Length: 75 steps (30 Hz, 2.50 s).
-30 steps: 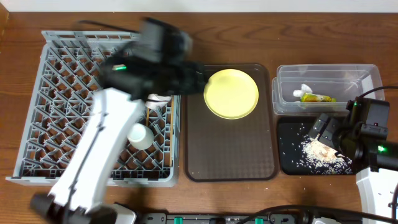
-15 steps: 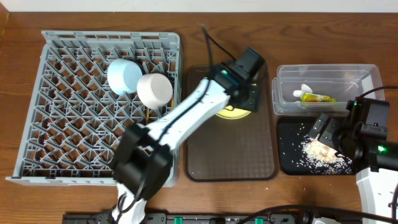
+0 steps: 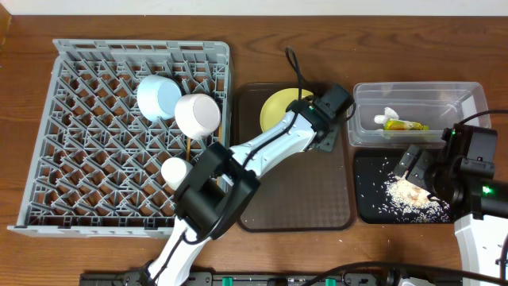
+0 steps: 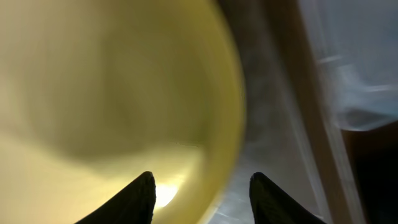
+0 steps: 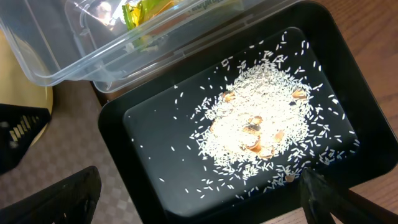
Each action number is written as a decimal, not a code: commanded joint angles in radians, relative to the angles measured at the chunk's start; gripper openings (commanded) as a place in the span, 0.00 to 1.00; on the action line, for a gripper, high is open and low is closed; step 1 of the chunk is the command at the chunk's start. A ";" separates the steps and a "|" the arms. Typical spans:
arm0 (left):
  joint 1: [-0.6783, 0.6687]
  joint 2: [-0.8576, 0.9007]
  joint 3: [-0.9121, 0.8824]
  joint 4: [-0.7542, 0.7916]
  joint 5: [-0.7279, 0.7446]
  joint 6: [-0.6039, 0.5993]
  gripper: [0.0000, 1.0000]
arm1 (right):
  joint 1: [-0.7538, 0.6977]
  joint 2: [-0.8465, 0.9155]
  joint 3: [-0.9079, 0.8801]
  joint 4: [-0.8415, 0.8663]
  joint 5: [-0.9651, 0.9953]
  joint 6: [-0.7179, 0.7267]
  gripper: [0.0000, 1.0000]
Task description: Sort waste into correct bins and load items into the dishwasher
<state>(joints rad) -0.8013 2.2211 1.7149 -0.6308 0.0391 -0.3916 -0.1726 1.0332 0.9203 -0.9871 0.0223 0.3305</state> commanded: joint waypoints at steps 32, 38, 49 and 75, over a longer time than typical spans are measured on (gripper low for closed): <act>0.003 -0.034 -0.002 -0.311 -0.050 -0.077 0.48 | -0.008 -0.005 0.009 -0.001 0.003 0.005 0.99; -0.006 -0.015 -0.037 -0.135 -0.051 -0.119 0.49 | -0.008 -0.005 0.009 -0.001 0.003 0.005 0.99; -0.008 0.033 -0.180 0.003 -0.051 -0.119 0.48 | -0.008 -0.005 0.009 -0.001 0.003 0.005 0.99; -0.008 -0.009 -0.179 0.000 -0.051 -0.118 0.08 | -0.008 -0.005 0.009 -0.001 0.003 0.005 0.99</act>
<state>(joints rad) -0.8082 2.1822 1.5883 -0.6060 -0.0559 -0.4988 -0.1726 1.0328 0.9203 -0.9871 0.0223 0.3305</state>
